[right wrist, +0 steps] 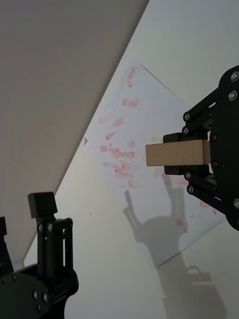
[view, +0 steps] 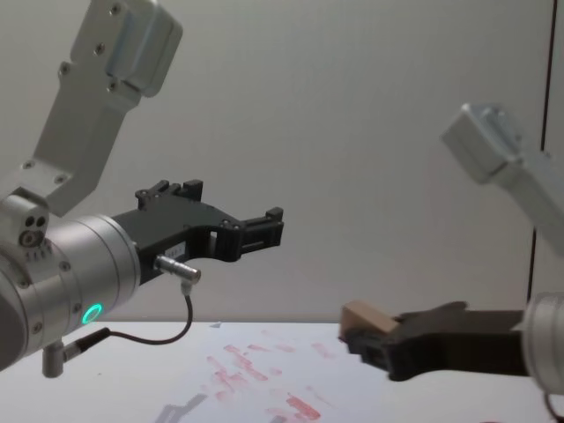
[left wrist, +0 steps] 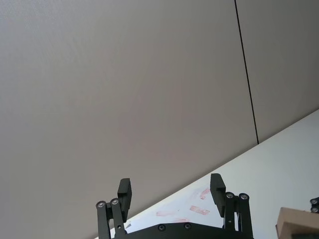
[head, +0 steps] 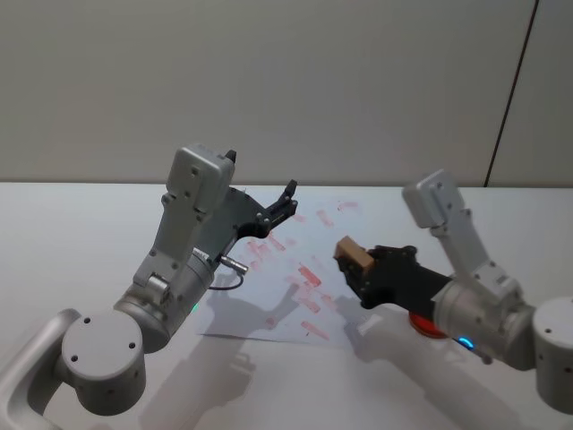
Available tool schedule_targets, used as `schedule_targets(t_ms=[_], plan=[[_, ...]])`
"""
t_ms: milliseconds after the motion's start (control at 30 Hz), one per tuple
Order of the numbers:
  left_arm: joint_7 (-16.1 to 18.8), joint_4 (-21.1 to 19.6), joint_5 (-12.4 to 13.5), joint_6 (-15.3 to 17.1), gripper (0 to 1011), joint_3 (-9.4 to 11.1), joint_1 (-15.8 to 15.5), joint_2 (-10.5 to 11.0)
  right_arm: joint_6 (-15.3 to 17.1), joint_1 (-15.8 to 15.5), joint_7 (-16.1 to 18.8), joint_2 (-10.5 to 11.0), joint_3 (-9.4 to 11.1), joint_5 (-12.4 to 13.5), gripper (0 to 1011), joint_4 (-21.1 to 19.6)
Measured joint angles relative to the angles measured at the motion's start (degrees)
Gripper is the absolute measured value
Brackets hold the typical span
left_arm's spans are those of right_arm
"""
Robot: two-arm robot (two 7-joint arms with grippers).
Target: Use the one hand to pick up the stamp and affix it onto the A4 paper.
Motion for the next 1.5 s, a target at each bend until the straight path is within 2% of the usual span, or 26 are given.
schedule_targets(t_ms=[367, 700, 967, 1500], plan=[[0.0, 0.0, 0.0, 0.0, 1003, 0.0, 0.0, 0.0, 3.2, -3.6, -2.6, 4.0, 1.9, 1.7, 220, -3.7], [0.0, 0.0, 0.0, 0.0, 1003, 0.0, 0.0, 0.0, 4.7, -6.8, -4.9, 6.8, 2.8, 2.1, 220, -5.8], [0.0, 0.0, 0.0, 0.0, 1003, 0.0, 0.0, 0.0, 4.2, -8.0, -7.1, 7.6, 3.1, 1.2, 220, -6.1], [0.0, 0.0, 0.0, 0.0, 1003, 0.0, 0.0, 0.0, 3.3, -8.2, -9.9, 7.3, 3.1, -0.4, 220, -4.4]])
